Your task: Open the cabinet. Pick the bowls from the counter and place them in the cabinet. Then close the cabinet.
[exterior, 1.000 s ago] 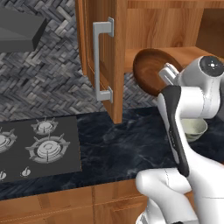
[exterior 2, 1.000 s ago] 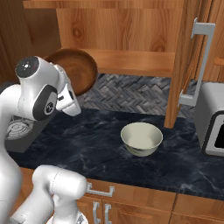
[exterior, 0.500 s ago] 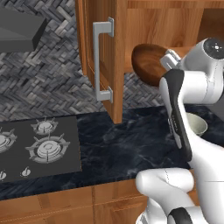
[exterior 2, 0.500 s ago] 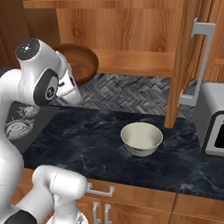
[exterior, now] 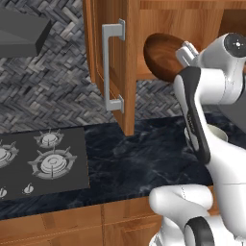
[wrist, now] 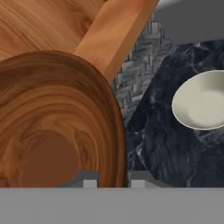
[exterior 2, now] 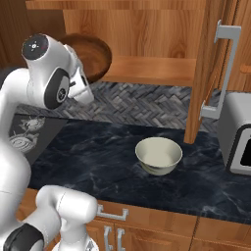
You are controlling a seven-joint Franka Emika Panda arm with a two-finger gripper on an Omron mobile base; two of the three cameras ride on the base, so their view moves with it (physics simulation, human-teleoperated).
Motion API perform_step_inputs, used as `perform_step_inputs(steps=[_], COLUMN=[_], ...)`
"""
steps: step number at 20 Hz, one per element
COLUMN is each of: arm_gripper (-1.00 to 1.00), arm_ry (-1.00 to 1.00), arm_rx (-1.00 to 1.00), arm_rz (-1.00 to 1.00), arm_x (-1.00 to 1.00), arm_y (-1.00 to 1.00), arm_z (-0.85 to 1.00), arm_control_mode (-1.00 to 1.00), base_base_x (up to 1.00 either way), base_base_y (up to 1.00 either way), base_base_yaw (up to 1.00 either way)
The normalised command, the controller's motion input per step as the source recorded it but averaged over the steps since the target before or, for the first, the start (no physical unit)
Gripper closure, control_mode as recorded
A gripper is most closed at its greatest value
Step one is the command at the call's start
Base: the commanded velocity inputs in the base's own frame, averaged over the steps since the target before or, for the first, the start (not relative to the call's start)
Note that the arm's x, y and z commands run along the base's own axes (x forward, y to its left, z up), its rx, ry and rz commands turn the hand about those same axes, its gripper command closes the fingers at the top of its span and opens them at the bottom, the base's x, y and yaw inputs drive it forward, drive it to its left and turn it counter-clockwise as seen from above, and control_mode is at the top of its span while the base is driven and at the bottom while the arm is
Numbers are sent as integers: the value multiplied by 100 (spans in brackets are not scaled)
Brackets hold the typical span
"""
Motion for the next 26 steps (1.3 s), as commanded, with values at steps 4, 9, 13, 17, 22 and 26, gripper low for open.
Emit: perform_step_inputs(steps=[4,9,13,17,22,26], arm_gripper=[100,100,100,100,100,100], arm_ry=[-13,-7,-4,0,0,0], arm_rx=[1,1,0,0,0,0], arm_rz=[0,0,0,0,0,0], arm_x=[26,31,34,33,34,26], arm_y=[0,0,0,4,11,9], arm_z=[20,16,3,0,0,0], arm_control_mode=[-100,-100,-100,-100,-100,-100], base_base_x=[0,0,0,0,0,0], base_base_y=[0,0,0,0,0,0], base_base_yaw=[0,0,0,0,0,0])
